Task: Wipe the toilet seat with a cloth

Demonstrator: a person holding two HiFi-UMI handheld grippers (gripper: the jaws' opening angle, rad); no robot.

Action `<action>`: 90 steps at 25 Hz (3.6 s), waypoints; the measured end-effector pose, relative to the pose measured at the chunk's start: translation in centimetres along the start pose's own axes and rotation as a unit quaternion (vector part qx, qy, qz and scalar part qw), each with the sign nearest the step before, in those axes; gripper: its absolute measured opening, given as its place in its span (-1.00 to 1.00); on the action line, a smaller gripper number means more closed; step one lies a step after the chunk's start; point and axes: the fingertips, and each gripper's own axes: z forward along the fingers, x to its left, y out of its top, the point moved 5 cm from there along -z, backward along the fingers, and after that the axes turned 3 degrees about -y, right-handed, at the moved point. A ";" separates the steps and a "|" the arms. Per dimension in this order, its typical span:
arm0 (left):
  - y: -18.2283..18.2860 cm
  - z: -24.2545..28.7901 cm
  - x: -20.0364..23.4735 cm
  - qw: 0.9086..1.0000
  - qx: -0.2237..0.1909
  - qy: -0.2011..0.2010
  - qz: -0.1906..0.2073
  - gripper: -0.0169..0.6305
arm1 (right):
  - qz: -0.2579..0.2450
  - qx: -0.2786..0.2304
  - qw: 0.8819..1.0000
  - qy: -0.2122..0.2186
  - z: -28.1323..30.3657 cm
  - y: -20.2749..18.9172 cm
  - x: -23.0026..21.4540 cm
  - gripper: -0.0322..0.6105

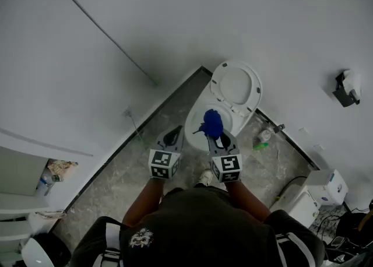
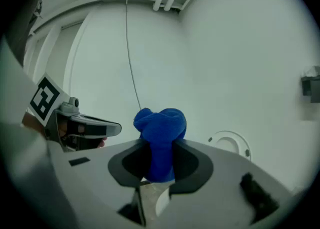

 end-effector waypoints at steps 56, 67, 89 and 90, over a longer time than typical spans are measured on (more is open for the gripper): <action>-2.1 44.5 13.5 0.942 0.172 -0.277 0.078 -0.91 | 0.219 0.254 0.909 -0.247 35.9 -8.0 -29.2 -0.60; -0.1 46.2 8.8 0.937 0.152 -0.300 0.091 -0.91 | 0.245 0.151 0.918 -0.274 32.7 -5.1 -31.9 -0.60; -0.7 48.2 -1.4 0.918 0.152 -0.348 0.118 -0.91 | 0.245 0.133 0.895 -0.348 22.2 -9.6 -37.0 -0.61; -0.9 48.5 -1.7 0.918 0.152 -0.348 0.117 -0.91 | 0.252 0.129 0.892 -0.353 21.9 -10.3 -37.2 -0.61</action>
